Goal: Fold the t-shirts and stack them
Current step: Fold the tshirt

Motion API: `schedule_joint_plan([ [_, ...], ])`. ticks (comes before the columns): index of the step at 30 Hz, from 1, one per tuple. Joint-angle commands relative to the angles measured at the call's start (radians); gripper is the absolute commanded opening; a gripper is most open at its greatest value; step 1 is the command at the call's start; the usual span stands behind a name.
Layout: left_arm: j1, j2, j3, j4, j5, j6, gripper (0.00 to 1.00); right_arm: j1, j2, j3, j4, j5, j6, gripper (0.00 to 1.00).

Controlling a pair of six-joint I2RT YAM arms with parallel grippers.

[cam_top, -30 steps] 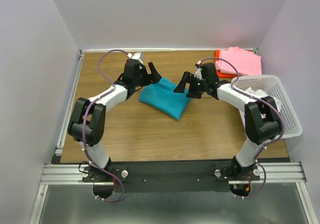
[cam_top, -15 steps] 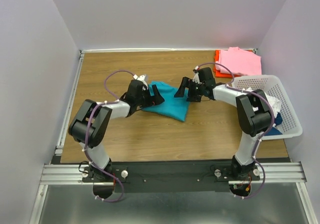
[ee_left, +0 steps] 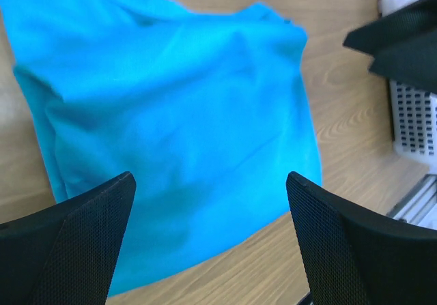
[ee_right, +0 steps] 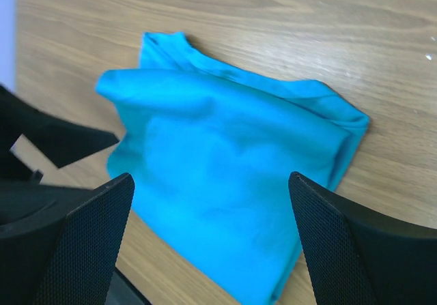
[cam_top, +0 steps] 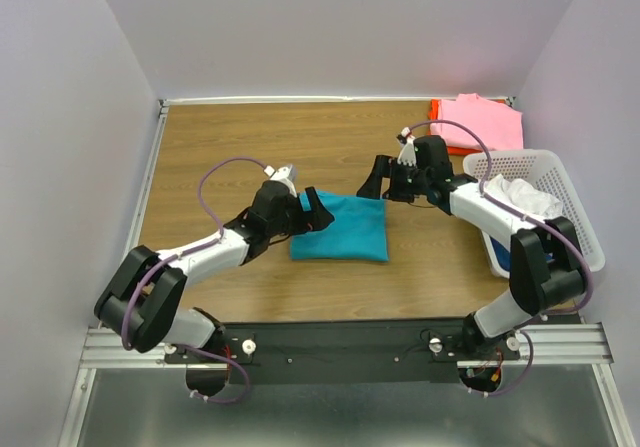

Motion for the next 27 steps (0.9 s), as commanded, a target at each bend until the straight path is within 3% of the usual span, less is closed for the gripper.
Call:
schedule_joint_plan([
  [1,0.01,0.036,0.101,-0.073,-0.047,0.053,0.98,0.006,-0.019,-0.016,-0.012,-0.064,-0.007,1.0],
  [15,0.106,0.319,0.299,-0.076,0.023,0.133,0.98,0.015,0.12,0.03,0.003,-0.114,-0.009,1.0],
  [27,0.148,0.499,0.392,-0.067,0.079,0.142,0.98,0.015,0.269,0.074,-0.003,0.008,-0.024,1.0],
])
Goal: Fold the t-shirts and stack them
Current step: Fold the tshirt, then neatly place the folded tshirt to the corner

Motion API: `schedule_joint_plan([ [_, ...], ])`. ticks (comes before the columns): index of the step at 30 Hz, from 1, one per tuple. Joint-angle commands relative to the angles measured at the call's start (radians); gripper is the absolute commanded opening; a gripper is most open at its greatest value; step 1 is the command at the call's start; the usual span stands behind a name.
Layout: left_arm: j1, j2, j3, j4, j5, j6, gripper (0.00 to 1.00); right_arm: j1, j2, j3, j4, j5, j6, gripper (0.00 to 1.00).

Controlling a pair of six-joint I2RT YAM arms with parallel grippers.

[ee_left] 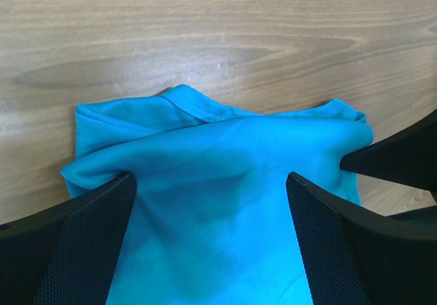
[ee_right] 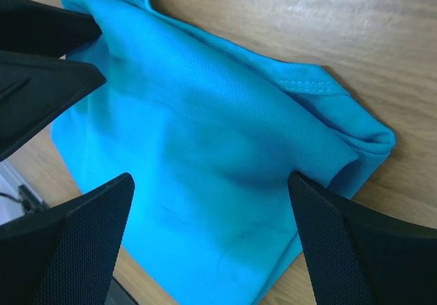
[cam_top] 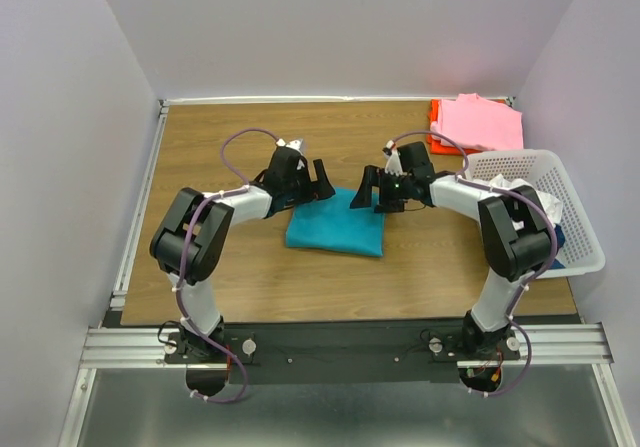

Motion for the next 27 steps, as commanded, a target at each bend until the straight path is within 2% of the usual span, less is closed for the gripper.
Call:
schedule_joint_plan([
  [1,0.017,0.051,-0.006,-0.003,0.036,0.02,0.98,0.005,0.048,0.014,-0.009,0.091,-0.024,1.0],
  [4,0.026,0.056,-0.035,-0.003,0.039,0.009,0.98,0.005,0.06,0.016,-0.013,0.125,-0.031,1.0],
  [9,0.034,-0.053,-0.059,-0.014,0.03,0.006,0.98,0.005,0.013,0.086,-0.103,0.2,-0.082,1.0],
  [12,0.031,-0.189,-0.072,-0.02,0.001,0.006,0.98,0.01,-0.072,0.097,-0.127,0.226,-0.103,1.0],
  [14,0.031,-0.306,-0.078,-0.044,-0.039,0.009,0.98,0.019,-0.182,0.073,-0.14,0.271,-0.108,1.0],
  [15,0.028,-0.388,-0.091,-0.05,-0.054,0.009,0.98,0.027,-0.267,0.054,-0.143,0.291,-0.109,1.0],
  [16,0.028,-0.389,-0.102,-0.058,-0.068,0.009,0.98,0.039,-0.303,0.033,-0.144,0.314,-0.109,1.0],
  [17,0.028,-0.479,-0.116,-0.067,-0.084,0.006,0.98,0.05,-0.343,0.013,-0.144,0.358,-0.106,1.0],
  [20,0.028,-0.669,-0.197,-0.099,-0.206,-0.02,0.98,0.079,-0.438,-0.096,-0.151,0.418,-0.057,1.0],
  [23,0.03,-0.833,-0.26,-0.194,-0.345,-0.069,0.98,0.096,-0.489,-0.15,-0.147,0.47,0.007,1.0],
  [27,0.03,-1.02,-0.355,-0.296,-0.461,-0.13,0.98,0.122,-0.491,-0.197,-0.136,0.536,0.079,1.0],
])
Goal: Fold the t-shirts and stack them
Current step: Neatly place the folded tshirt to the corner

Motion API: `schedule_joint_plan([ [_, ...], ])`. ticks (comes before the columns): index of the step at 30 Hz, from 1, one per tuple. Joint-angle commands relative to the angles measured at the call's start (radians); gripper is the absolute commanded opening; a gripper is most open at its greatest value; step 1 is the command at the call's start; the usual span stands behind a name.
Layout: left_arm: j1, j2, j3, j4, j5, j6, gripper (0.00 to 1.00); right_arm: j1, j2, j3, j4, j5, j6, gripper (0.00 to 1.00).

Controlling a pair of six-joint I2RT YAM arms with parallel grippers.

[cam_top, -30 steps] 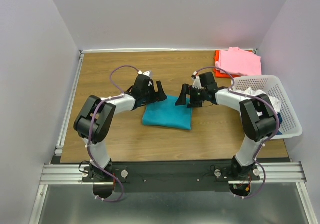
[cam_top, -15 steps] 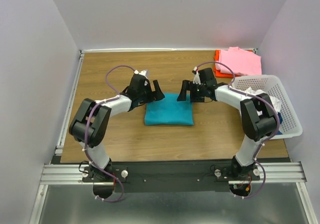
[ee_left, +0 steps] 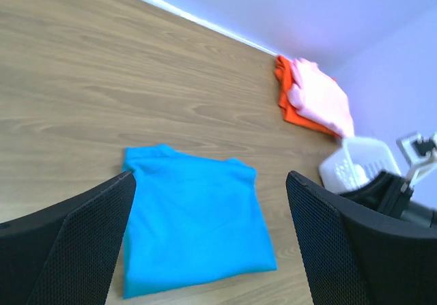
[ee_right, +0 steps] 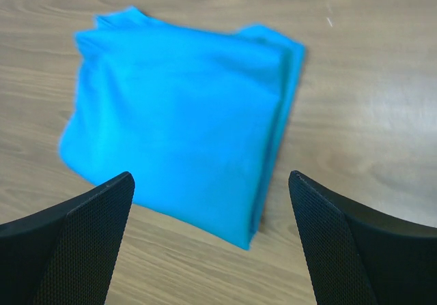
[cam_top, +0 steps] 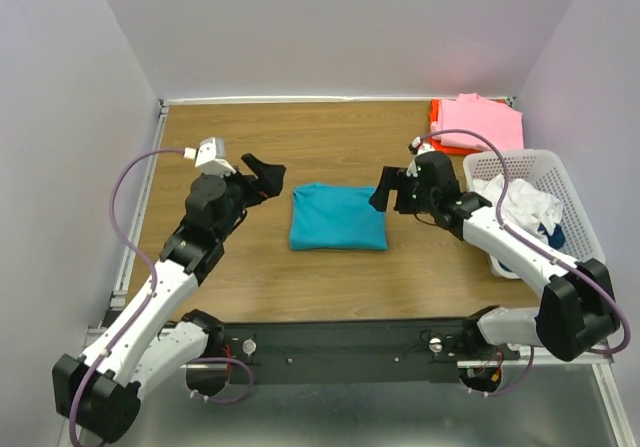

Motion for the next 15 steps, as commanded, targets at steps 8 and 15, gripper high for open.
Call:
schedule_joint_plan([
  [8,0.004,-0.227,-0.211,-0.235,-0.248,-0.133,0.98,0.033,0.178,-0.025,-0.008,0.175,0.143,1.0],
  [15,0.004,-0.18,-0.226,-0.198,-0.193,-0.098,0.98,0.044,0.322,0.031,0.007,0.212,0.16,0.89],
])
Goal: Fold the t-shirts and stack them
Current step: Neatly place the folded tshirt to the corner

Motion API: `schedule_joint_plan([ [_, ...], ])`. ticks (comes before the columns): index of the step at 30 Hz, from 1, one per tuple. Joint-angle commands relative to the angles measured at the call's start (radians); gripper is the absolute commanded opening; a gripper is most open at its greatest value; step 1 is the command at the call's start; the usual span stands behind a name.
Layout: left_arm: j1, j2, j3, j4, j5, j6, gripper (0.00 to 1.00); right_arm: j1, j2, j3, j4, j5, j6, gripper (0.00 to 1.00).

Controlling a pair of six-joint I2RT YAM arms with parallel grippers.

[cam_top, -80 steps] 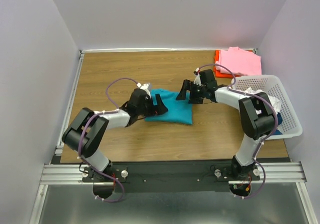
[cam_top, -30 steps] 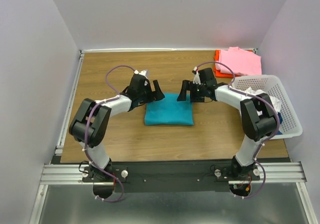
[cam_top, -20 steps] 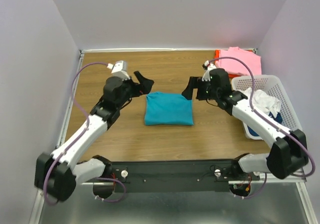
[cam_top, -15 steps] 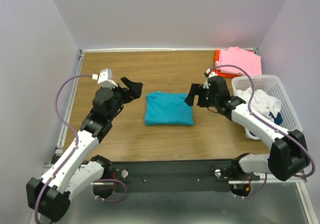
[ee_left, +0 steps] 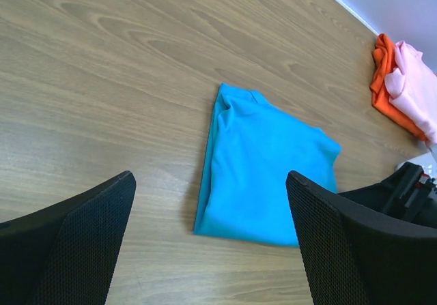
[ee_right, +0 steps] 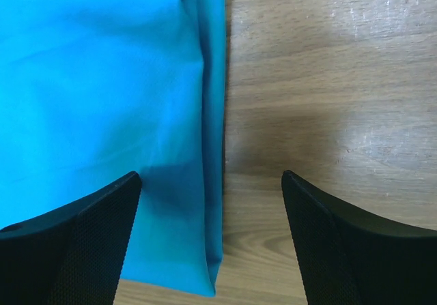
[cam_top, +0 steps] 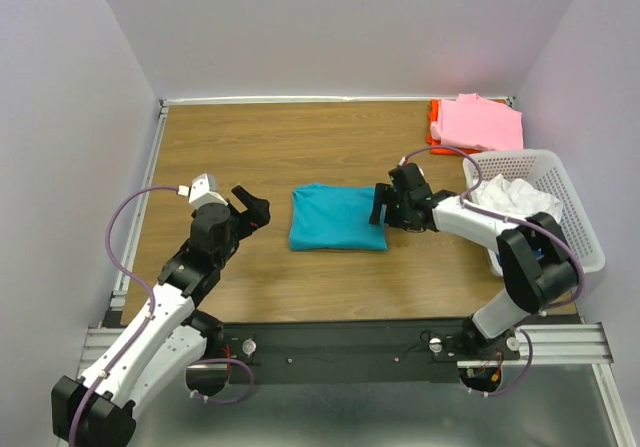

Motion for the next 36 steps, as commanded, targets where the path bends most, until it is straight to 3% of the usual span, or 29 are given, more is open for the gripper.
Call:
schedule_joint_plan([
  [1,0.003,0.029,0.0,0.012,-0.007,0.008,0.98,0.011,0.048,0.055,0.021,0.064,0.026,0.88],
  [11,0.003,0.08,0.011,0.029,-0.001,0.037,0.98,0.062,0.18,0.099,0.026,0.055,0.031,0.68],
  [15,0.003,0.064,0.004,0.021,-0.016,0.036,0.98,0.079,0.219,0.101,0.026,0.068,0.037,0.4],
  [20,0.003,0.045,-0.002,0.015,-0.024,0.031,0.98,0.099,0.262,0.119,0.026,0.095,0.003,0.27],
  [25,0.003,0.044,-0.002,0.015,-0.039,0.027,0.98,0.103,0.282,0.22,0.026,0.142,-0.174,0.02],
  [31,0.004,0.061,0.007,-0.008,-0.065,0.016,0.98,0.1,0.338,0.366,0.024,0.375,-0.433,0.01],
  [36,0.004,0.064,0.004,-0.016,-0.086,0.002,0.98,0.07,0.403,0.51,0.024,0.482,-0.604,0.01],
])
